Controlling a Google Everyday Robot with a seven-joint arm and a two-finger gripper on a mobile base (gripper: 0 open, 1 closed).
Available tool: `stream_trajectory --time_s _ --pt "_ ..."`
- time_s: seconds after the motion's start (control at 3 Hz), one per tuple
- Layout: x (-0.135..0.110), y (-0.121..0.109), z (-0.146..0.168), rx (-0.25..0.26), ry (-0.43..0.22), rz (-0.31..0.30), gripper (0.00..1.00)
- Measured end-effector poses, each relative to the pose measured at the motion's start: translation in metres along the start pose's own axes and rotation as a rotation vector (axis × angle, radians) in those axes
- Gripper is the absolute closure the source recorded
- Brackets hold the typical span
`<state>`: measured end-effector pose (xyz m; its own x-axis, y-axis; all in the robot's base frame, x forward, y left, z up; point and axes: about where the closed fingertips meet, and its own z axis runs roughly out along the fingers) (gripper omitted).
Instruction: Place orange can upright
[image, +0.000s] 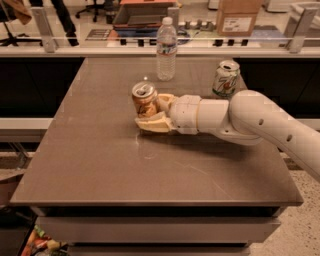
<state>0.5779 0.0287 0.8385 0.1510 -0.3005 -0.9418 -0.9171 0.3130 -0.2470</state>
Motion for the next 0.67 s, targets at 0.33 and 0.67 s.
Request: stream_trajectory --time_s 0.33,0.67 --pt "-0.0046 -0.0013 -0.0011 0.000 0.000 0.000 1.00" --pt "-0.0047 -0.0012 -0.0010 0.000 0.000 0.000 0.82"
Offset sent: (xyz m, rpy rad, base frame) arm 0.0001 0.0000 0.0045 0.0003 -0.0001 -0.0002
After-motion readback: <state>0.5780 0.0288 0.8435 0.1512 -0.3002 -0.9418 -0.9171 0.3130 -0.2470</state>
